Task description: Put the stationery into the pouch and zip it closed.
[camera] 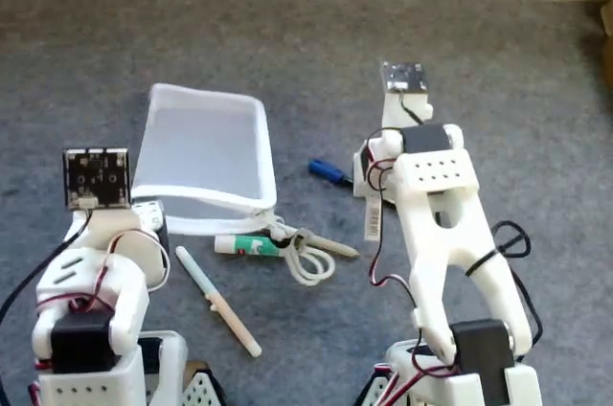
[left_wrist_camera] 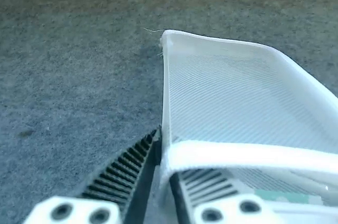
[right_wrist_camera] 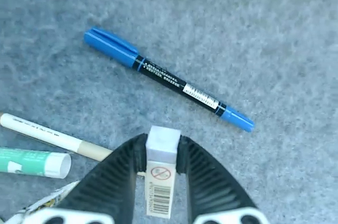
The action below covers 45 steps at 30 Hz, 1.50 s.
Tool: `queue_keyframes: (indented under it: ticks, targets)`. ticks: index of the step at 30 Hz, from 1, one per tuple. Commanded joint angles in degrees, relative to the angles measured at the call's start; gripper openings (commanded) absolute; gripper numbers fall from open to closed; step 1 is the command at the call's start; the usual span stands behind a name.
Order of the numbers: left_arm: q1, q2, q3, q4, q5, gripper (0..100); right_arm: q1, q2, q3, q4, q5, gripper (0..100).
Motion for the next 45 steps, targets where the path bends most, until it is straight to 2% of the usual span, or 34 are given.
queue_keyframes:
  ticks: [1,10,18,23,32,40,45]
  targets:
    - [2.8,11.5,-12.5,4.3,-0.5,1,1.9,-5.5,0.0,-0.2,0.6,0.5]
    - [7.8,28.4,-31.4,15.4,-0.1,1,4.4,-7.1,0.0,-0.2,0.9,0.5]
    - [7.7,38.9,-44.6,22.1,3.6,1,3.9,-7.5,-0.6,0.4,0.9,0.5]
    - [7.6,45.7,-53.3,27.3,5.5,1,0.7,-14.4,-0.7,1.0,0.9,0.5]
    - [7.5,51.7,-54.9,27.3,7.6,1,-5.1,-29.8,-0.7,0.8,0.9,0.5]
    - [7.5,52.1,-54.9,27.2,8.7,1,-10.2,-38.4,-0.7,-6.6,1.0,0.5]
    - [7.5,52.1,-54.5,25.5,9.8,1,-16.1,-44.0,-0.7,-11.7,1.0,0.5]
